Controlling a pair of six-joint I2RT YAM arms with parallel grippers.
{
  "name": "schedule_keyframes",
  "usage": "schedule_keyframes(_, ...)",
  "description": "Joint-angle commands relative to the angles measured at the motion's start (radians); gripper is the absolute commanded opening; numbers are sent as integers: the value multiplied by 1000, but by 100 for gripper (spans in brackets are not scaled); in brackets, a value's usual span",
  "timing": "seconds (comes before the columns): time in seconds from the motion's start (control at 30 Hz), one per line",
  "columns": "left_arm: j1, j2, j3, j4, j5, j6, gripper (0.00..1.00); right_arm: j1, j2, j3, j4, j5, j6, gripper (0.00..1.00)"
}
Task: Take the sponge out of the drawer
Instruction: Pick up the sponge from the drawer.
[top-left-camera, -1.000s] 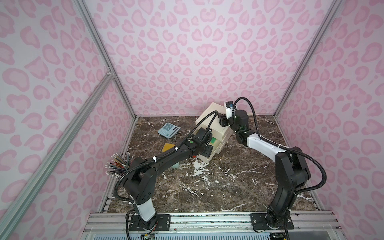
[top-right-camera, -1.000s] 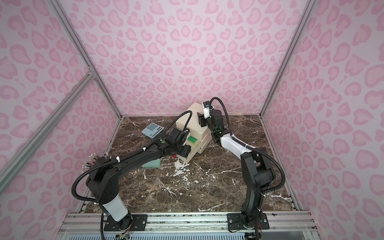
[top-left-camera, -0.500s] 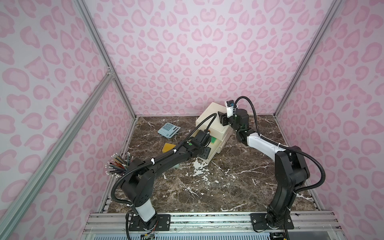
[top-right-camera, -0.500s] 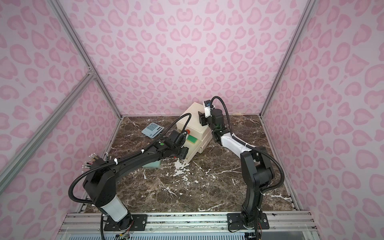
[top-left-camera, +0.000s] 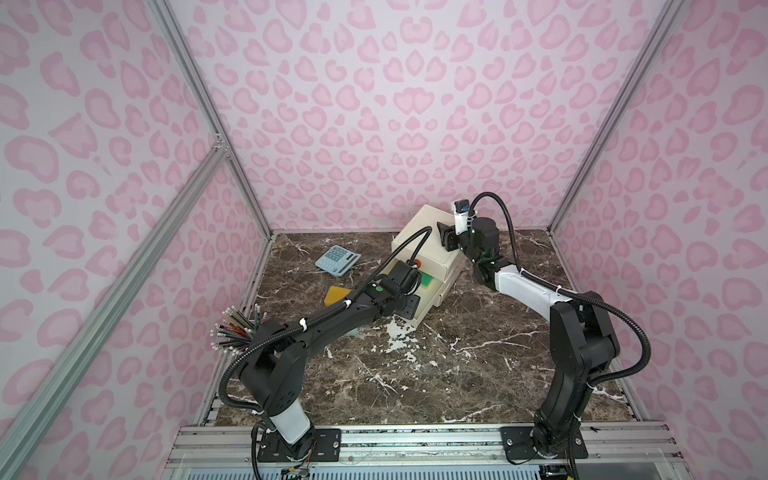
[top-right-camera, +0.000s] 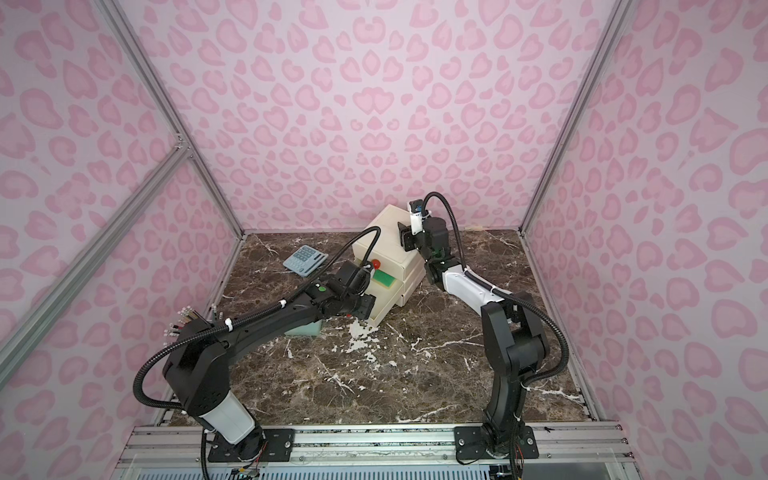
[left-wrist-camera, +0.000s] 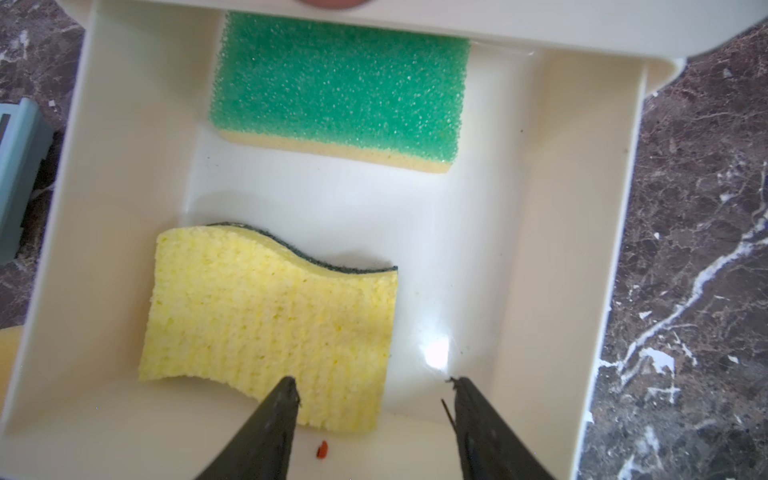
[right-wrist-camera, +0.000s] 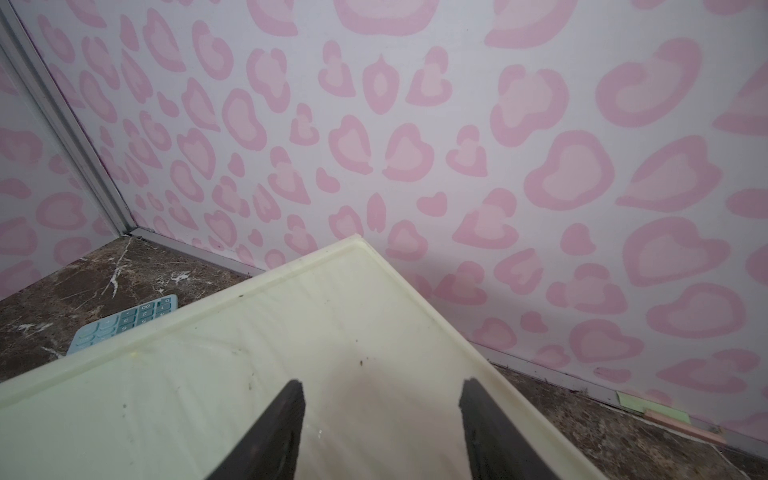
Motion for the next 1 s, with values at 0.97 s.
schedule_keyframes(0.97, -16, 217, 127, -39, -92, -29, 45, -8, 45, -10, -207, 9, 15, 62)
